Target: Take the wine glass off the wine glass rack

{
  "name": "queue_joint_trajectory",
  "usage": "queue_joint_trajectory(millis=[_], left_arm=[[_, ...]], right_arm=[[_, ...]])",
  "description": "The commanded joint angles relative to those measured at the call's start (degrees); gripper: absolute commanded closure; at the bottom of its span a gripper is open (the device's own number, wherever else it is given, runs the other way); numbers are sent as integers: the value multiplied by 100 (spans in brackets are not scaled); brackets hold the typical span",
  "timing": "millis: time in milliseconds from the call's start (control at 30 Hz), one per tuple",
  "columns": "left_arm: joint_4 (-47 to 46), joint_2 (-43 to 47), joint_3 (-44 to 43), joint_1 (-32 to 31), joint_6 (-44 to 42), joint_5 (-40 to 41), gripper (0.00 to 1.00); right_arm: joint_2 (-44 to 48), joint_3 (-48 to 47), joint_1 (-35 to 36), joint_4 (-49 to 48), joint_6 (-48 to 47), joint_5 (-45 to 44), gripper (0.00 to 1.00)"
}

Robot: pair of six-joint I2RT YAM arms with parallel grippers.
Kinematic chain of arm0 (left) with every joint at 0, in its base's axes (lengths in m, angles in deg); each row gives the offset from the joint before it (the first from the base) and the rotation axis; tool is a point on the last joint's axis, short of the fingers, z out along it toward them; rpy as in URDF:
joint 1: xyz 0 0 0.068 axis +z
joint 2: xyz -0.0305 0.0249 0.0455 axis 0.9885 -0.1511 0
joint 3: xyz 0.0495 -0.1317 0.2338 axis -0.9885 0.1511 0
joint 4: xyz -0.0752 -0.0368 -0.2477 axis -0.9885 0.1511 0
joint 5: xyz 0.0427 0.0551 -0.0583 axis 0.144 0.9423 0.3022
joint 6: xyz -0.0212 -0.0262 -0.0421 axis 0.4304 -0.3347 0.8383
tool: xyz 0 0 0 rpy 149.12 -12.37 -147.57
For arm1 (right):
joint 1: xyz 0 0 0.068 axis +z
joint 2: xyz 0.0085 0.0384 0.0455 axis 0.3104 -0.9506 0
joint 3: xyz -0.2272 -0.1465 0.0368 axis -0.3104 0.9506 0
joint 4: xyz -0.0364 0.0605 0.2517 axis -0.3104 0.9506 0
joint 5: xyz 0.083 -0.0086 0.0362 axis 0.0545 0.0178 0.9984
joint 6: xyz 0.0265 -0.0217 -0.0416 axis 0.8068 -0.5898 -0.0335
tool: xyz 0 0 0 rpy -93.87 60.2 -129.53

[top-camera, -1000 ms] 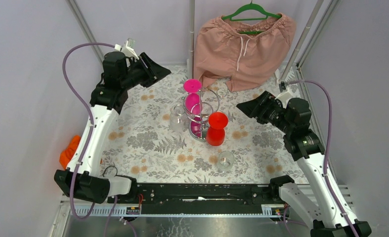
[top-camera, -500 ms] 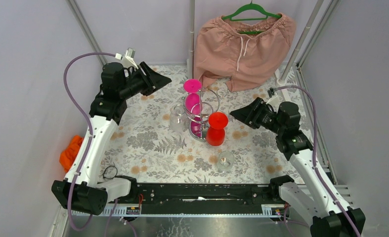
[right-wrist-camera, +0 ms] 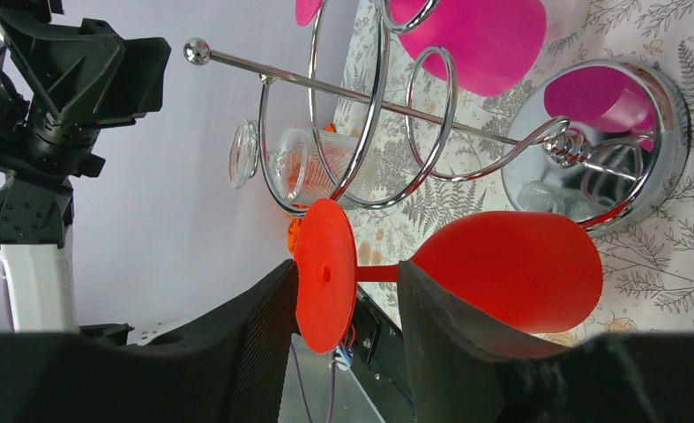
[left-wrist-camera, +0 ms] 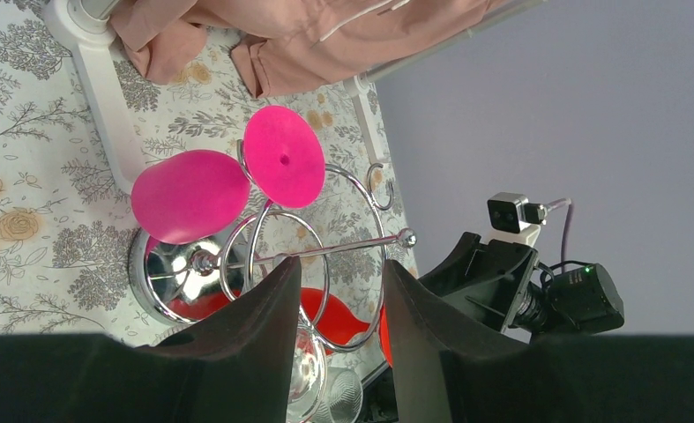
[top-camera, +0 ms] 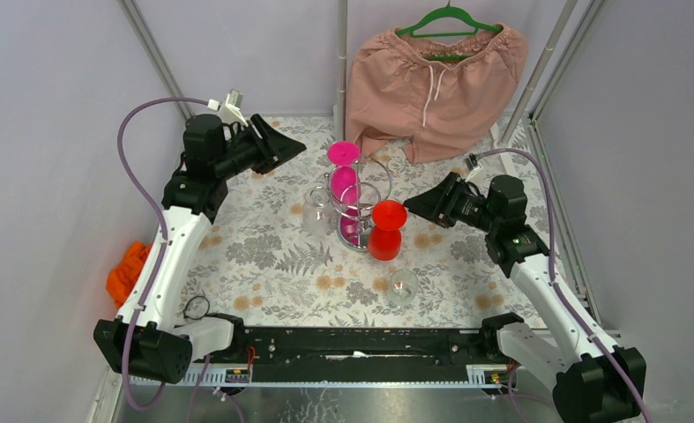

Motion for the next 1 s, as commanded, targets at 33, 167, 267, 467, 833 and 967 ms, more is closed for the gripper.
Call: queue_joint_trajectory(millis=[33,167,267,467,833,967], left_arm=[[-333,13,98,63,-56,-142,54],[-329,26,105,68,-67,-129,53],[-331,20,114,71,-71,-143,53],[-359,19,151,71,-82,-181,53],[-385,16,164,80,-80,-215,53],[-386,12,160,80,-76,-224,53]], right_arm=[[-42,-31,121,-251,20,285,50],[-155,-49,217,-257,-5,351,53],[-257,-53,344,-250,-12,360,55],[-248,-45,443,-232,-24,210,66],[8,-316,441,359,-231,2,72],[88,-343,443,437,-239,-38,74]])
